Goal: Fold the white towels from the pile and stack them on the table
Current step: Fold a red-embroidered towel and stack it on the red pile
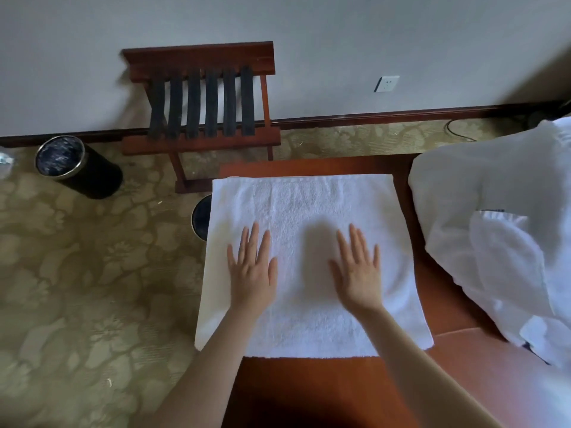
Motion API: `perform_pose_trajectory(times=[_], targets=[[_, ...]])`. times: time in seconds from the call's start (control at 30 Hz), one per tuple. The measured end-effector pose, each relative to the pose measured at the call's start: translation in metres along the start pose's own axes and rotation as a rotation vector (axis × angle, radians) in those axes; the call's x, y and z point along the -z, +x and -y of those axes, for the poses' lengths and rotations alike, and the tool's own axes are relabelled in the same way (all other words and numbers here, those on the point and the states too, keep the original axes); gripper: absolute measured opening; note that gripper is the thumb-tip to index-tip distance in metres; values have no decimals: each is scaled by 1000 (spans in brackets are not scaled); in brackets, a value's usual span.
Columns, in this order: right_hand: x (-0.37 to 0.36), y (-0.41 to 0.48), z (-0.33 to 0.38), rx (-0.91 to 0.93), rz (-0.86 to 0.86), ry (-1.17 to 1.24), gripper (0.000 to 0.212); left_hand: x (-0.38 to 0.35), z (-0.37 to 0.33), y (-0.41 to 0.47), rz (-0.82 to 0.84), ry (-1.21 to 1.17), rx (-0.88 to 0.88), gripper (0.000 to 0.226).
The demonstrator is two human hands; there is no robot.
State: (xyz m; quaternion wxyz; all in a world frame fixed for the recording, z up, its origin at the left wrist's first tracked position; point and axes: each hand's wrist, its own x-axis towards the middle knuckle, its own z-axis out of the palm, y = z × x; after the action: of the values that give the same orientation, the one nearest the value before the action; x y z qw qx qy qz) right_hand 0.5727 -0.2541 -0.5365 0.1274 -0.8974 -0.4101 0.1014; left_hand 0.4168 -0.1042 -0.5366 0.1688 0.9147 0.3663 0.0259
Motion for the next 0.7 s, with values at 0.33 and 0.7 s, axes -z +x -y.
perform_pose_trajectory(times=[0.33, 0.7], targets=[[-15, -111, -46, -145, 105, -36, 63, -27, 14, -91, 105, 111, 41, 57], [17, -72, -20, -54, 11, -5, 46, 8, -5, -42, 164, 100, 50, 42]])
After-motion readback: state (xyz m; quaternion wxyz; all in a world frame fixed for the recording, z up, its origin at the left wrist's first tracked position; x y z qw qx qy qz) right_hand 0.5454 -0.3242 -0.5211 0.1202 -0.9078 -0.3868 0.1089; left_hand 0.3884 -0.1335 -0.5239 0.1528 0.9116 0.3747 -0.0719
